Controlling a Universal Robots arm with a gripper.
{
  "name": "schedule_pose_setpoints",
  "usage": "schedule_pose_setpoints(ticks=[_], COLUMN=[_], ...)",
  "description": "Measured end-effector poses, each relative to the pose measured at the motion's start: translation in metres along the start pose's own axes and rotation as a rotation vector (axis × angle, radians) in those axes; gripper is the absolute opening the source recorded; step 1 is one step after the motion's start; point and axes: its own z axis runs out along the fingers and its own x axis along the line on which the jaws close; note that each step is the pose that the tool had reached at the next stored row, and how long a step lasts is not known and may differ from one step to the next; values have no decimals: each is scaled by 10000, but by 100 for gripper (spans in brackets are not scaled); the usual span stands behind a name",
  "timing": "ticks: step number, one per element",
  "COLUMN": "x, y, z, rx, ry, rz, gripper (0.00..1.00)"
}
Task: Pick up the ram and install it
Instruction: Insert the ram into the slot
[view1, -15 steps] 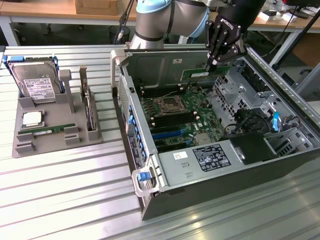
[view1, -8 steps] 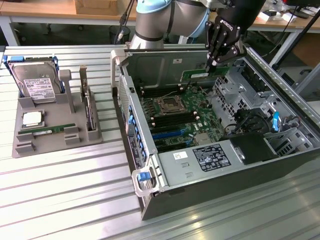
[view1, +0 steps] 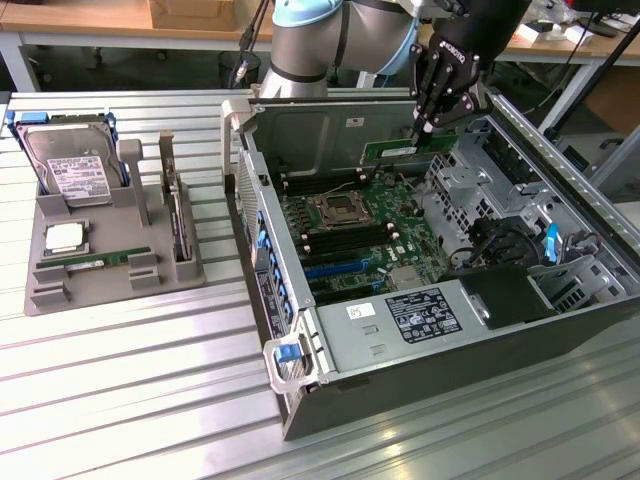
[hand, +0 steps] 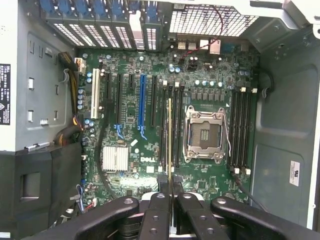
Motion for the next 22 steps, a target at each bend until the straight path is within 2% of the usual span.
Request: schedule_pose_setpoints(ticks=[22], x=[1], y=[-2], z=[72], rx=[0], ry=[-4], rz=[0], gripper=[12])
